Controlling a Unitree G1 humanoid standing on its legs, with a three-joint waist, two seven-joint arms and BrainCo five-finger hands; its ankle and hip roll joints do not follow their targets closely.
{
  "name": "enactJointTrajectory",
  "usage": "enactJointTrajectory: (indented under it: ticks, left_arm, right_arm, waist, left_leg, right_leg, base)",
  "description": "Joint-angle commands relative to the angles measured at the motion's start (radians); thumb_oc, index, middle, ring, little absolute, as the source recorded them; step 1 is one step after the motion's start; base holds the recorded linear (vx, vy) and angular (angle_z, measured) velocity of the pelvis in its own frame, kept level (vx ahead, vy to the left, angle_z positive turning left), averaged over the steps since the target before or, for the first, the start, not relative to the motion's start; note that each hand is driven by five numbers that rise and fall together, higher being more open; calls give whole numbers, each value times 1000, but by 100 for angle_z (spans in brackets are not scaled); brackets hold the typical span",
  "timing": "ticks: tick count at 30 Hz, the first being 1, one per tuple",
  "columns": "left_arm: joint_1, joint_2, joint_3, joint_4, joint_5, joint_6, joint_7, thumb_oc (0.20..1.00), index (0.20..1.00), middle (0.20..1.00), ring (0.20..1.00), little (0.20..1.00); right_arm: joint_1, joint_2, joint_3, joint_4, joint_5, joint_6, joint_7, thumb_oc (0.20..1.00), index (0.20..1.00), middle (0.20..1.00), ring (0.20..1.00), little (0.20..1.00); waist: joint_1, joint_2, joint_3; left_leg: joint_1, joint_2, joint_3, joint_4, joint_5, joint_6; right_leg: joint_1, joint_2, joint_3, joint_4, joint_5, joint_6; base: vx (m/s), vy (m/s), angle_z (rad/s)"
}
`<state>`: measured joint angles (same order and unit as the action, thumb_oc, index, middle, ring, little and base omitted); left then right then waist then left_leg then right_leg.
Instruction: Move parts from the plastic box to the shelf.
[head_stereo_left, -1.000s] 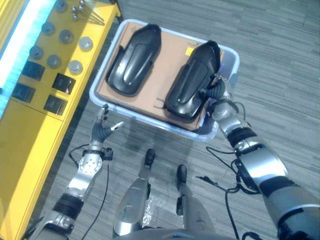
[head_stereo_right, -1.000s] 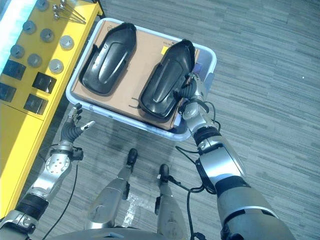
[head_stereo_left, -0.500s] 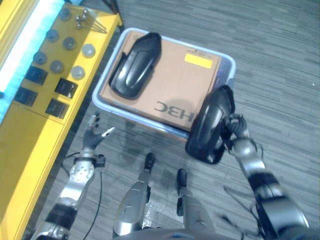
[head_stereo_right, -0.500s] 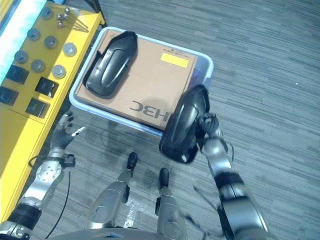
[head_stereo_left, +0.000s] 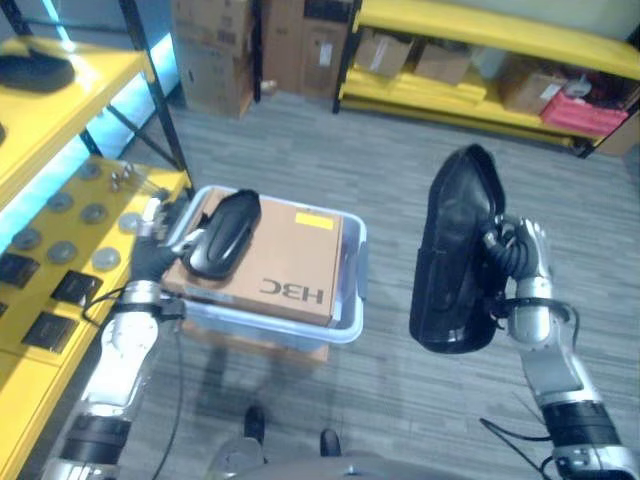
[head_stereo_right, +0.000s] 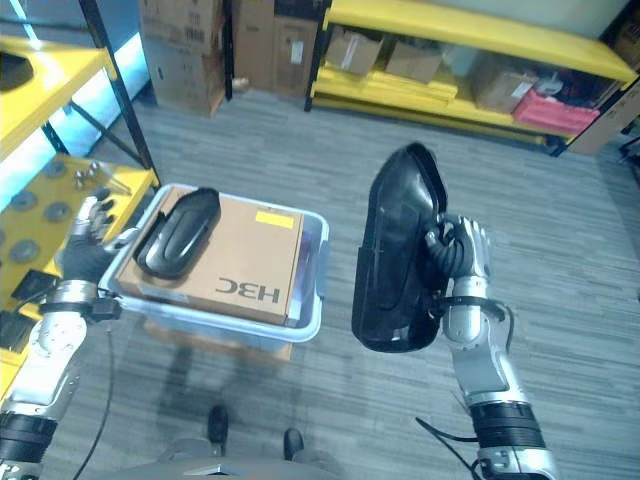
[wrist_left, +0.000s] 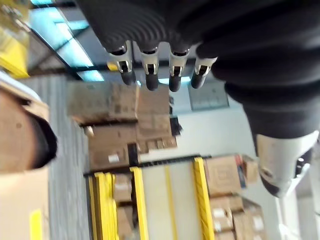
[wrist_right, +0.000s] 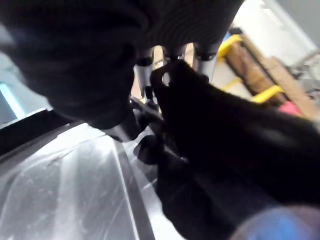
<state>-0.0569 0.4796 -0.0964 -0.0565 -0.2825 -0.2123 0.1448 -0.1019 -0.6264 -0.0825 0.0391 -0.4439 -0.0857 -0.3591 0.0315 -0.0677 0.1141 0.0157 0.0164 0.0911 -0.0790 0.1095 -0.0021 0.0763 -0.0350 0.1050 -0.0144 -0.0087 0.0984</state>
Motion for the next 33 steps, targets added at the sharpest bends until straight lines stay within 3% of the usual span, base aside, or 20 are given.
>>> enactJointTrajectory:
  ticks: [1,4,9,19,29,33]
  left_arm:
    - [-50,-25,-57,40,-23,-15,-34,1000,1000,1000,1000,1000]
    - [-63,-34,-86,51,-19,-7,-37,1000,1000,1000,1000,1000]
    - [-129,-92,-244,151,-15,33,-75,1000,1000,1000,1000,1000]
    - [-202,-147,-366,217,-49,68,-83,1000,1000,1000,1000,1000]
    - [-246,-166,-441,191,-188,68,-131,1000,1000,1000,1000,1000]
    - [-251,-136,-464,144,-284,81,-187,1000,1000,1000,1000,1000]
  right_arm:
    - [-92,-83,-18,-37,-128,-28,-91,200,200,200,200,200]
    - [-98,-87,-19,-61,-153,-25,-102,200,200,200,200,200]
    - [-148,-96,35,-158,-248,-18,-155,200,200,200,200,200]
    - [-222,-72,134,-195,-291,-1,-188,200,200,200,200,200]
    - [-282,-58,225,-166,-301,4,-175,200,200,200,200,200]
    - [-313,-66,268,-124,-311,11,-160,200,200,200,200,200]
  waist:
    - [34,3,-48]
    - [30,-1,-59]
    - [7,3,-92]
    - [-9,19,-106]
    - [-9,29,-106]
    - [-2,35,-103]
  left_leg:
    - [113,87,61,65,-222,-72]
    - [120,90,66,61,-219,-73]
    - [171,100,89,51,-221,-75]
    - [184,105,98,51,-218,-72]
    - [181,104,93,50,-214,-71]
    - [173,103,89,43,-205,-71]
  right_leg:
    - [-83,-57,-49,111,-88,104]
    - [-78,-55,-45,109,-87,103]
    - [-46,-45,-31,108,-90,98]
    - [-47,-38,-24,114,-91,90]
    - [-48,-41,-27,118,-92,87]
    - [-57,-42,-31,121,-90,86]
  base:
    - [8,-17,-5]
    - [4,-23,-13]
    - [-5,-17,-13]
    - [-14,6,-5]
    - [0,0,0]
    - [-19,14,0]
